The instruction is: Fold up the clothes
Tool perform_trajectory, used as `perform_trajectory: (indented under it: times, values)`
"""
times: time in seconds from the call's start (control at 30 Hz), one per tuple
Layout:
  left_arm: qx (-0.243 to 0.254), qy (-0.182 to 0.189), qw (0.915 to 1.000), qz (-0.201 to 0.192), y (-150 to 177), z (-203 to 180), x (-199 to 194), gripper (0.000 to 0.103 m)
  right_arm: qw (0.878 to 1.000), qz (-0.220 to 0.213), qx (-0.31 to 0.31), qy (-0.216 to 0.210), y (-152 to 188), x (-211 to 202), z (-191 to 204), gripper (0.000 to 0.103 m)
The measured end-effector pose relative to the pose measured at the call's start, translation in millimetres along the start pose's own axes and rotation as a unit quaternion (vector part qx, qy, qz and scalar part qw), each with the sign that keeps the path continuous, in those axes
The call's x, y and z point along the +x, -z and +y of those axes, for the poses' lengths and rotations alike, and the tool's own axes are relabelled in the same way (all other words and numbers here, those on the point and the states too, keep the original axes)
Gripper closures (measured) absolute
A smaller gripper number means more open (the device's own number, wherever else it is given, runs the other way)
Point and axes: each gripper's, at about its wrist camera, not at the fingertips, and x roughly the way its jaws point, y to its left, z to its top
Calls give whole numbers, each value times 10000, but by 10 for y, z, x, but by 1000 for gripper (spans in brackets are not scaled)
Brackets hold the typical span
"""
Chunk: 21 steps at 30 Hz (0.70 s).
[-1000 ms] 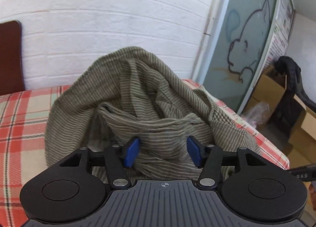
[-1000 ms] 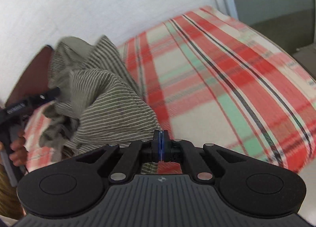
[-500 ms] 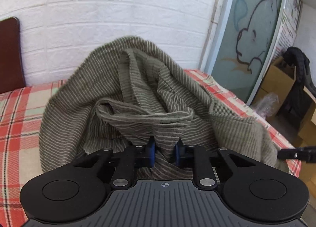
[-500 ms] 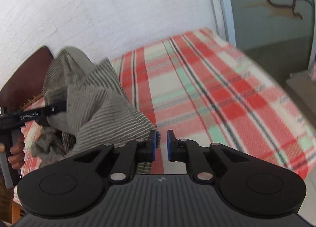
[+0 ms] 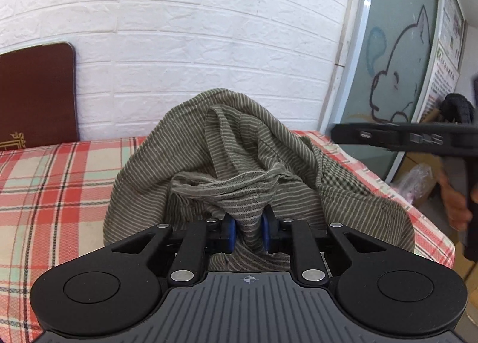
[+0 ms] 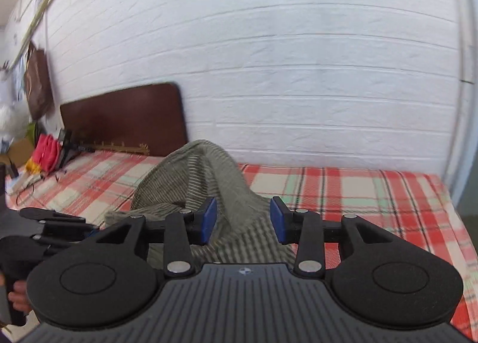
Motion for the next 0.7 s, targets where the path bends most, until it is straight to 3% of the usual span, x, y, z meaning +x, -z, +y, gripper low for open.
perform_trajectory:
  times: [0.2, 0.27, 0.33, 0.53, 0.7]
  values:
    - [-88, -57, 9999, -71, 43, 128, -71, 88, 9978, 574, -331, 59, -8, 483, 52, 59]
    - [-251, -171, 9994, -133, 47, 222, -97, 88, 9962, 806, -314, 122, 41, 563, -17, 98]
    - [-417, -283, 9985, -208, 10, 313, -122, 90, 9973, 707, -77, 173, -4, 516, -113, 98]
    - [-645, -638, 9941, -597, -282, 539, -248, 93, 9979, -206, 278, 545, -474, 254, -299, 100]
    - [-566, -1031, 9874, -1063, -558, 605, -390, 93, 9899, -1087, 344, 848, -873, 8, -395, 100]
